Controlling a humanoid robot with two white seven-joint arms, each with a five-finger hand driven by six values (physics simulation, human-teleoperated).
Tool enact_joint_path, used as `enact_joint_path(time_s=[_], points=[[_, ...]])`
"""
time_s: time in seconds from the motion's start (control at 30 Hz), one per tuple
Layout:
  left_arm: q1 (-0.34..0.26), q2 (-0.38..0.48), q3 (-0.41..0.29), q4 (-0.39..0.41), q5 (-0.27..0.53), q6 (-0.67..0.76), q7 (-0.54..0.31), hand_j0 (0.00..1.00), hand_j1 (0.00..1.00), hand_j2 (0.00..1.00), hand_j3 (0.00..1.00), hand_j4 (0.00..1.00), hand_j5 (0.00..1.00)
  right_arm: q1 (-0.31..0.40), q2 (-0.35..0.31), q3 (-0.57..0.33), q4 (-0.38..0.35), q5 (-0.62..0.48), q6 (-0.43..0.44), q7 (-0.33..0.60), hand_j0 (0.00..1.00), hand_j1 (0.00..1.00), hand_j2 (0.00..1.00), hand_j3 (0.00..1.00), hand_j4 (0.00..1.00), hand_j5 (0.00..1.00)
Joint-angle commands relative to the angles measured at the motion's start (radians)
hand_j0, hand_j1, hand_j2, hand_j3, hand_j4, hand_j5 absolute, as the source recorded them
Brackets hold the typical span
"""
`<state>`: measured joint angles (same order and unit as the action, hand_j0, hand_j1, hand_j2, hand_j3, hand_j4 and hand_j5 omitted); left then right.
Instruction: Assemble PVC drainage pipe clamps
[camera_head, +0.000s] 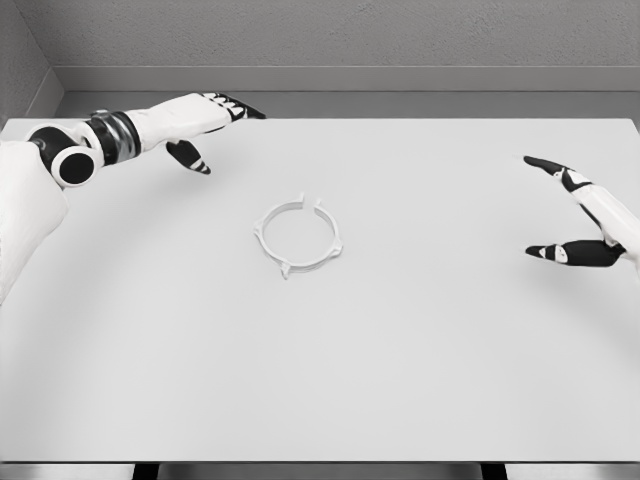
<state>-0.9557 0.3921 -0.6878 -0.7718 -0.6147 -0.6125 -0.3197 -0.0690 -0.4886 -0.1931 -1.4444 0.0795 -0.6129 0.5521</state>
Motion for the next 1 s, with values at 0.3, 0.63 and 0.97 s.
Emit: enact_joint_path(time_s=[0.3, 0.63, 0.97], points=[[-0.008, -0.107, 0.002, 0.048, 0.001, 0.002, 0.001, 1.0, 1.0, 1.0, 1.0, 1.0, 1.0, 0.002, -0.013, 0.037, -0.002, -0.014, 0.002, 0.0, 1.0, 1.0, 1.0, 1.0, 1.0, 1.0], [-0.008, -0.156, 0.004, 0.16, 0.0, 0.002, 0.001, 1.0, 1.0, 1.0, 1.0, 1.0, 1.0, -0.002, -0.019, 0.037, 0.001, -0.014, 0.002, 0.0, 1.0, 1.0, 1.0, 1.0, 1.0, 1.0], [-0.017, -0.187, 0.002, 0.169, 0.0, 0.002, 0.001, 1.0, 1.0, 1.0, 1.0, 1.0, 1.0, -0.002, -0.021, 0.038, -0.002, -0.012, 0.002, 0.0, 1.0, 1.0, 1.0, 1.0, 1.0, 1.0]])
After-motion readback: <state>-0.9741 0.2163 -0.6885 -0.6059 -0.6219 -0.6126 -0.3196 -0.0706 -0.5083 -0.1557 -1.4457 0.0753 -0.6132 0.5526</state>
